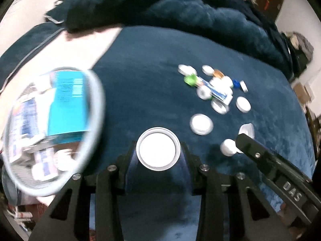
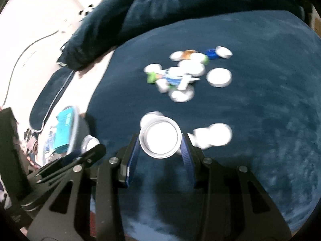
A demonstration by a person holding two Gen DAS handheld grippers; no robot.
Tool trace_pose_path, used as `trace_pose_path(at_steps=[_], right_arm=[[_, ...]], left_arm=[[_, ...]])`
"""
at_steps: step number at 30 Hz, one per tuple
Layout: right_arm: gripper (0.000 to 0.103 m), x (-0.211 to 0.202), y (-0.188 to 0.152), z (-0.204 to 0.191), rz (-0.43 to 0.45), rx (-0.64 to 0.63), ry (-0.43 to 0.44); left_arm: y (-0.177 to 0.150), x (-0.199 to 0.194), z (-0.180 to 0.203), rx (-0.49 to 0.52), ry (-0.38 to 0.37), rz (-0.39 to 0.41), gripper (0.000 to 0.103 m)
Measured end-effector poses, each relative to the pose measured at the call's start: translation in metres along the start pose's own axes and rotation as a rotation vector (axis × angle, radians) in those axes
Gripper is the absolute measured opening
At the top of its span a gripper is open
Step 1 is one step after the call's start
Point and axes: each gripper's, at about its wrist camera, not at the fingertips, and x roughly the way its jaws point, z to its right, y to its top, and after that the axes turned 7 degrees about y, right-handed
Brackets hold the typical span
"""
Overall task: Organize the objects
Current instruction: 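Carry both white caps over the grey basket and open both grippers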
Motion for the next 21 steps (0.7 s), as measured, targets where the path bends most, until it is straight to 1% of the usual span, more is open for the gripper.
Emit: trace_pose_path(at_steps=[1,2,6,9,11,15,18,21], right_arm=[[0.042,0.003,0.0,-0.008,-0.003,-0.01,0.008],[0.042,0.006,-0.001,-0.019,-0.008,-0.025,0.021],[0.042,0.019,-0.005,-0.069,-0.032,-0.096,0.084],[0.042,0.033,-0.011,-0.106,-0.062,-0.157,0.13],[0.042,0.044,-0.016,-0.128,-0.088,-0.192,0.156],[0.042,0.068,-0.028,-0.166,-0.152,-0.26,0.194],[0.042,0.084,-0.033,-0.183,-0.191,-0.281,0.209],[0.043,0.103,-0.036,-0.184,-0.263,-0.238,0.247]], left_arm=[[-0.002,-0.009,-0.016,-0.026,0.012,0.014,0.041],[0.002,-0.009,-0.025,-0.047,0.023,0.022,0.041],[-0.007,-0.028,-0.081,-0.137,0.075,0.05,0.041],[-0.013,-0.032,-0.123,-0.216,0.116,0.054,0.041],[-0.019,-0.03,-0.145,-0.267,0.138,0.043,0.041],[-0.028,-0.021,-0.171,-0.323,0.15,0.018,0.041],[-0.029,-0.013,-0.181,-0.345,0.131,0.01,0.041],[-0.031,-0.002,-0.189,-0.363,0.113,-0.011,0.042]])
